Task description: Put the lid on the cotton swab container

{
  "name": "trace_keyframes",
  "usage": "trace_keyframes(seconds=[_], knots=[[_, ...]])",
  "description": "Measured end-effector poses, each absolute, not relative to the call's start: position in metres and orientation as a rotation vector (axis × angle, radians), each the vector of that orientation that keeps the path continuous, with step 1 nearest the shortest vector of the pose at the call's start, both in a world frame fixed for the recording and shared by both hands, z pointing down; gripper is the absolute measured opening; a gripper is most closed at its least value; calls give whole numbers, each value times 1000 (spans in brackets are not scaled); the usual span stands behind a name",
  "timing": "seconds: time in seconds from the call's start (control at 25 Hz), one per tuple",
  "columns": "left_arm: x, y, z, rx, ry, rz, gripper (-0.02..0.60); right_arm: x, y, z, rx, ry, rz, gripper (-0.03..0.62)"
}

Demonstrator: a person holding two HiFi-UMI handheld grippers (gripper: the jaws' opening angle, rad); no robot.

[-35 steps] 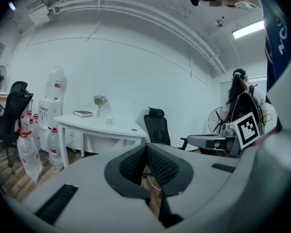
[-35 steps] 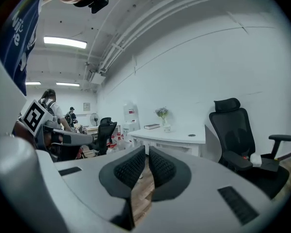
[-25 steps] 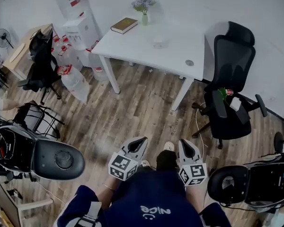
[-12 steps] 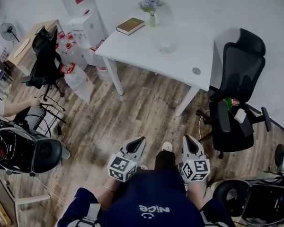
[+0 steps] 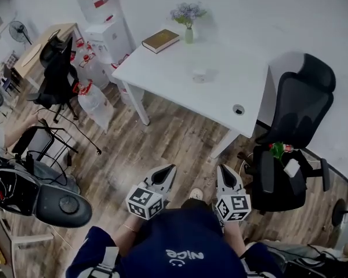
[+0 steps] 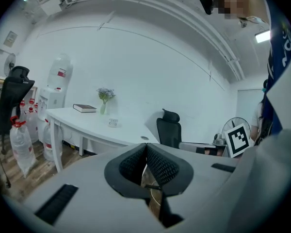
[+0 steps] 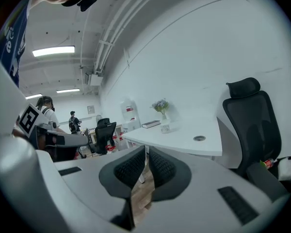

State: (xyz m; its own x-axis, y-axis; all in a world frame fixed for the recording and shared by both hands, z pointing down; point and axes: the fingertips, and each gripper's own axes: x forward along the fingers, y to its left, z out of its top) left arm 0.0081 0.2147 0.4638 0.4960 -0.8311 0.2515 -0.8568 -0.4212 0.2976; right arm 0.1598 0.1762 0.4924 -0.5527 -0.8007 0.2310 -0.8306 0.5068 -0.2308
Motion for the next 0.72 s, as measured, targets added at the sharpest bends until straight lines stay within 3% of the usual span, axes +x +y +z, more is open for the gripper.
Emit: trace_keyframes(seconds=[0.24,0.72], knots=[[37,156,461,2270,-1501,-70,18,189,117,493,1373,-2674,463,55],[55,85,481,2212,-1575,-22,18,215,40,497,1331,-2665,533,55]])
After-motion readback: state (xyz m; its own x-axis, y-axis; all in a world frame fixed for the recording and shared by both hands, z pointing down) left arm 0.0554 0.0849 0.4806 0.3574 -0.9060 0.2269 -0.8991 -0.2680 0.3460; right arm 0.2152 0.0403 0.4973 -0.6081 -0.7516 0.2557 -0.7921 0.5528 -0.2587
